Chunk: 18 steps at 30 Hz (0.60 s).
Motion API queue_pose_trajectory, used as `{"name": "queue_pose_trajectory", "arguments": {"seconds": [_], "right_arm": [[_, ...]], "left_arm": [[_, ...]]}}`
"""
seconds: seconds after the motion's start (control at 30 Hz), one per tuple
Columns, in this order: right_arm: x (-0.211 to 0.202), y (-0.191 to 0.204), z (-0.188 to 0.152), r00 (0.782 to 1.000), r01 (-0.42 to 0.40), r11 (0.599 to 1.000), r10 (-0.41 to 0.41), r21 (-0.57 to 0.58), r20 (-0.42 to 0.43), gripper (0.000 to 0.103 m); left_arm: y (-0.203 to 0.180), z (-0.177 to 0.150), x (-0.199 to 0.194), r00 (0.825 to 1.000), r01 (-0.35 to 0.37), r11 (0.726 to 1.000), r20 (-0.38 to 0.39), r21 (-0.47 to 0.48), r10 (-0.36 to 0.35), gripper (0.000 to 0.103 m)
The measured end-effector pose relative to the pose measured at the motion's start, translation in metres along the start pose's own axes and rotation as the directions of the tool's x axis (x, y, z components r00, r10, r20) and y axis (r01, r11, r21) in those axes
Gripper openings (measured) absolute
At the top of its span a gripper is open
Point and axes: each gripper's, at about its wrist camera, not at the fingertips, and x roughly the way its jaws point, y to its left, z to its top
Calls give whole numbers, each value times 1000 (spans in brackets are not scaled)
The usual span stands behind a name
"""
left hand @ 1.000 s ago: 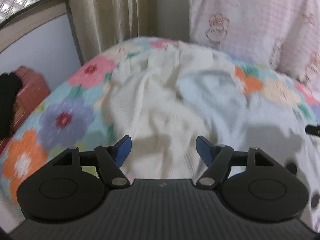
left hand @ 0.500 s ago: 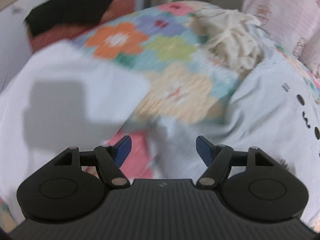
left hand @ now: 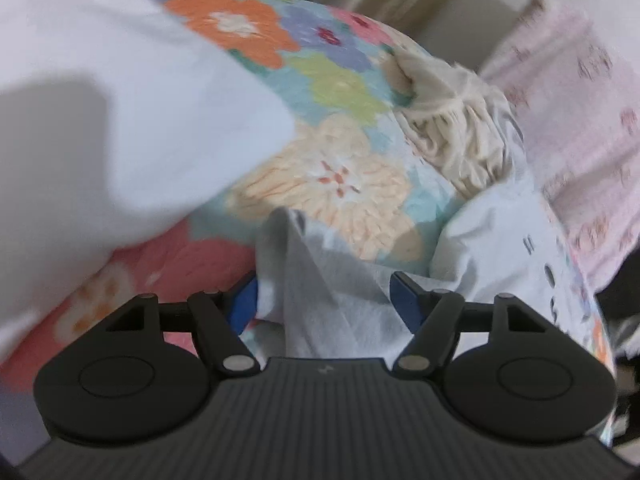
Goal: Fold clothes
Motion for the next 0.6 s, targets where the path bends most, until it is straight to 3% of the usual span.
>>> {"name": "queue_pose_trajectory", "arguments": {"seconds": [0.03,0.1,0.13,0.17,0.2,0.27,0.3,0.37,0.43,0.5,0.6], "right_arm": [[0,0,-2,1000,-5,1000,5,-10,4,73],[1,4,-8,1000,4,998,-2,-56,28,57],[-1,7,-12,999,16,997,-12,-75,50,24],[-3,7,-17,997,21,997,-15,-80,71,11],[-6,8,-21,996,10,997,-3,-76,94,11],[-12,8,-27,989,-54,997,61,-56,131,10],[-13,10,-29,989,-77,995,85,-64,121,10],[-9,15,-34,992,-90,992,97,-94,78,10],[-1,20,-37,992,-107,987,114,-116,53,10],[3,27,-39,984,-169,978,174,-122,32,10],[7,45,-41,976,-215,963,219,-160,6,9]], "left_arm": [[-4,0,2,1000,-18,999,13,45,18,17],[-12,2,-9,994,-43,996,108,82,34,8],[-17,1,-24,982,-54,994,188,94,36,7],[-23,0,-43,964,-73,991,262,116,41,6],[-26,-3,-60,946,-104,987,318,123,60,5],[-25,-11,-83,926,-160,983,358,85,120,6],[-21,-14,-86,927,-180,982,345,62,148,6],[-3,-15,-63,957,-204,979,212,14,197,8],[14,-9,-38,970,-222,975,102,-14,222,8],[20,-3,-31,972,-211,977,98,-39,214,8],[17,1,-35,971,-172,984,159,-41,176,5]]}}
